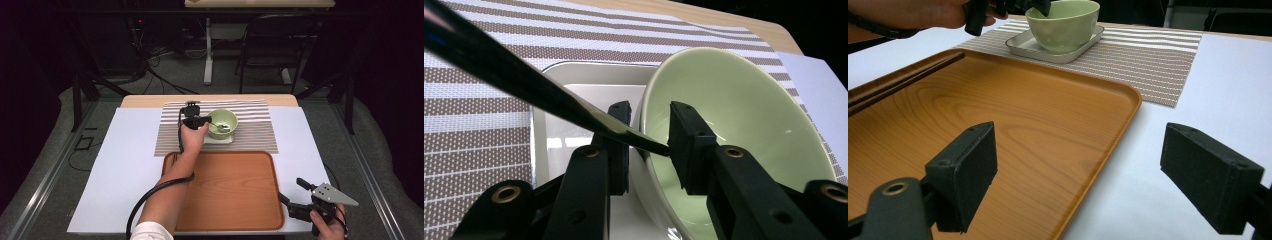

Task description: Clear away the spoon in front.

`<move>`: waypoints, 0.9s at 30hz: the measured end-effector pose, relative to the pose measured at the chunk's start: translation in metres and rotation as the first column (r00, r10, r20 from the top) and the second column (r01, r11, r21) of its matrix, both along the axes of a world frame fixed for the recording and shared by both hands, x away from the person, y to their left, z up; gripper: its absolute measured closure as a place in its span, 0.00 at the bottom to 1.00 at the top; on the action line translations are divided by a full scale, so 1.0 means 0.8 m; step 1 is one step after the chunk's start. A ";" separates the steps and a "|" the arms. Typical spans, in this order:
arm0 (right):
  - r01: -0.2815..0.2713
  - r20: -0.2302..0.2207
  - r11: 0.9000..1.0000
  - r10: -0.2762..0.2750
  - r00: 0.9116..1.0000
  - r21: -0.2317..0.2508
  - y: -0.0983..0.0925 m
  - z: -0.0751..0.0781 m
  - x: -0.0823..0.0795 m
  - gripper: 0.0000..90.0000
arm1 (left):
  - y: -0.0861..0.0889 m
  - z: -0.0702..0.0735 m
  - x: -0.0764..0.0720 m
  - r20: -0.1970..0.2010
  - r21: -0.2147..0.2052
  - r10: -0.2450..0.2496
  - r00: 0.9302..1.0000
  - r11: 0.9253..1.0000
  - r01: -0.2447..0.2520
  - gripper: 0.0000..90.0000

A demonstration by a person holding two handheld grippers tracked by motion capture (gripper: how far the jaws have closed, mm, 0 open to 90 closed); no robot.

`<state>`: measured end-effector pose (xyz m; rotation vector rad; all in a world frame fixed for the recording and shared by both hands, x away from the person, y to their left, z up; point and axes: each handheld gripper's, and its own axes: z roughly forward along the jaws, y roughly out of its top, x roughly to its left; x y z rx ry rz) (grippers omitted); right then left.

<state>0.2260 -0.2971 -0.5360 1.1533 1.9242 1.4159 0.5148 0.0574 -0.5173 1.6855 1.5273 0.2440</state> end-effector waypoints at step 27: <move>-0.002 -0.006 1.000 0.002 1.000 -0.002 0.001 -0.001 0.001 0.16 | 0.017 0.021 0.007 0.051 0.002 0.002 0.999 1.000 -0.002 0.92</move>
